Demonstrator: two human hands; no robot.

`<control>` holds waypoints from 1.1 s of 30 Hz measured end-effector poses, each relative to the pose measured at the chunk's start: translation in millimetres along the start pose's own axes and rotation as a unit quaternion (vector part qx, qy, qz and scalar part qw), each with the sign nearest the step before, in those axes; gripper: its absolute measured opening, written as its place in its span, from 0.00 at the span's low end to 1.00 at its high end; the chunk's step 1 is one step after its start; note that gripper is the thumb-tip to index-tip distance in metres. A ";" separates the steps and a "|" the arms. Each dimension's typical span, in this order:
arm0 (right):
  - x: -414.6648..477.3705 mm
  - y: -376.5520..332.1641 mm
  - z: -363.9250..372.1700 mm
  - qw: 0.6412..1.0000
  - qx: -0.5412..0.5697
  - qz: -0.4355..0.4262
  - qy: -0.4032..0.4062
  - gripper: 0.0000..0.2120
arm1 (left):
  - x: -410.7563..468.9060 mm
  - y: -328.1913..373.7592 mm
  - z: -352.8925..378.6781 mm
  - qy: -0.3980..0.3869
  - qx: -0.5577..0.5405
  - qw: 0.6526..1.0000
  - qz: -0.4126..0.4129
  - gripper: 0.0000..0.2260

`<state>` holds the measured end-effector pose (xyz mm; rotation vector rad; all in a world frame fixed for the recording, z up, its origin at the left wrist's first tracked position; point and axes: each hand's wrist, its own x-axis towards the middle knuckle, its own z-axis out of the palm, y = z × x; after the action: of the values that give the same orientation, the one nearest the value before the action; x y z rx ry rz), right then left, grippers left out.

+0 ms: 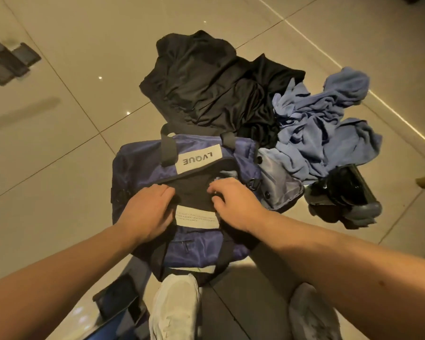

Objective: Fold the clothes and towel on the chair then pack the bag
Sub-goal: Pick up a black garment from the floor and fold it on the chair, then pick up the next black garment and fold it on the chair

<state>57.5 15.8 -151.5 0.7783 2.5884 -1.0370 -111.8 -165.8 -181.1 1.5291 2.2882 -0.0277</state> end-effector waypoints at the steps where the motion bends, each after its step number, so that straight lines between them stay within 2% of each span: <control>1: -7.0 4.3 -11.6 1.000 0.013 0.016 0.019 0.13 | 3.7 8.9 -11.3 -0.001 0.005 1.000 0.007 0.15; 4: -23.5 25.7 -42.5 0.996 0.017 0.063 0.060 0.14 | 27.2 42.4 -48.1 -0.018 0.006 1.000 0.025 0.12; 8: -28.7 49.2 -80.6 0.987 0.028 0.116 0.110 0.15 | 79.7 84.1 -84.0 -0.020 -0.026 0.999 -0.014 0.05; 13: 9.4 56.2 -115.5 0.974 0.023 0.139 0.175 0.13 | 145.0 101.8 -97.2 0.035 -0.107 0.989 -0.093 0.09; 20: 97.6 82.2 -130.9 0.967 0.028 0.162 0.197 0.12 | 220.9 93.2 -86.9 0.071 -0.074 0.984 -0.143 0.13; 24: 142.8 89.4 -127.0 0.971 0.069 0.115 0.198 0.15 | 257.8 73.7 -78.5 0.103 -0.060 0.977 -0.177 0.23; 28: 182.7 82.3 -124.3 0.980 0.084 0.069 0.165 0.23 | 283.9 41.8 -72.3 0.120 -0.186 0.932 -0.288 0.30; 30: 197.7 77.7 -118.3 0.983 0.096 0.050 0.152 0.25 | 292.8 26.2 -68.0 0.114 -0.256 0.909 -0.309 0.32; 31: 204.6 75.7 -114.0 0.984 0.095 0.045 0.141 0.25 | 295.8 18.4 -66.3 0.098 -0.251 0.914 -0.303 0.31; 33: 217.1 74.3 -99.8 0.989 0.082 0.044 0.111 0.27 | 297.4 4.2 -64.3 0.067 -0.155 0.948 -0.268 0.22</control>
<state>-83.2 214.1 -210.5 1.0966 2.6445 -1.2101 -226.1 113.8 -217.8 0.7471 2.5975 0.2823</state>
